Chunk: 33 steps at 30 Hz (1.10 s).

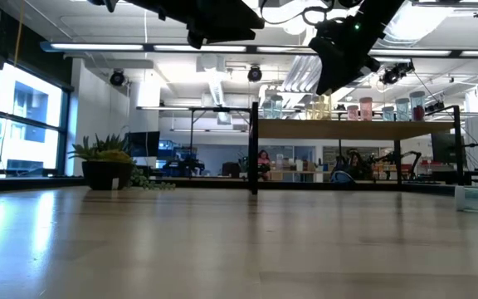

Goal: Pick and place medicine bottles onto shelf by color
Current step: Put the yellow pill bottle aligned with the other yellow pill bottles on the shelf, then put the light blue pill bottle aligned with the other light blue pill bottles on the shelf

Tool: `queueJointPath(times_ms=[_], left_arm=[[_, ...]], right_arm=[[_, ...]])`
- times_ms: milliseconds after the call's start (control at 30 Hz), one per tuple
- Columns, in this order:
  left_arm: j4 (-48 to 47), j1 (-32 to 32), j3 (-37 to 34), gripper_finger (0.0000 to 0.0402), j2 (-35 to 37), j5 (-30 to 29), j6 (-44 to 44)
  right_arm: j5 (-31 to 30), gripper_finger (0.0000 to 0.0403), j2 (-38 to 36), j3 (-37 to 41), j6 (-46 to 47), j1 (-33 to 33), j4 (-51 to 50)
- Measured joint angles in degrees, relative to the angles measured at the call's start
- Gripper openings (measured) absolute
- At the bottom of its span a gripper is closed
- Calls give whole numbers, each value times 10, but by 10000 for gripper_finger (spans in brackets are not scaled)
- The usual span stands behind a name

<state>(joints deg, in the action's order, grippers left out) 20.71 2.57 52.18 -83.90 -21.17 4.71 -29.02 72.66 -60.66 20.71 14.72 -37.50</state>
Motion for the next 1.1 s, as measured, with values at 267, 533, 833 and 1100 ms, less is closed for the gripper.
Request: queueJointPath(times_ms=[267,533,833,1100], left_arm=[[0,0,0,205,0,0,0],[-1,0,0,205,0,0,0],[-2,0,0,205,0,0,0],[-4,0,0,205,0,0,0]], right_arm=[[-8,150,0,0,-2,0,0],[-8,151,0,0,-2,0,6],[11,152,0,0,-16,0,27],[10,152,-29,0,-17,0,27]])
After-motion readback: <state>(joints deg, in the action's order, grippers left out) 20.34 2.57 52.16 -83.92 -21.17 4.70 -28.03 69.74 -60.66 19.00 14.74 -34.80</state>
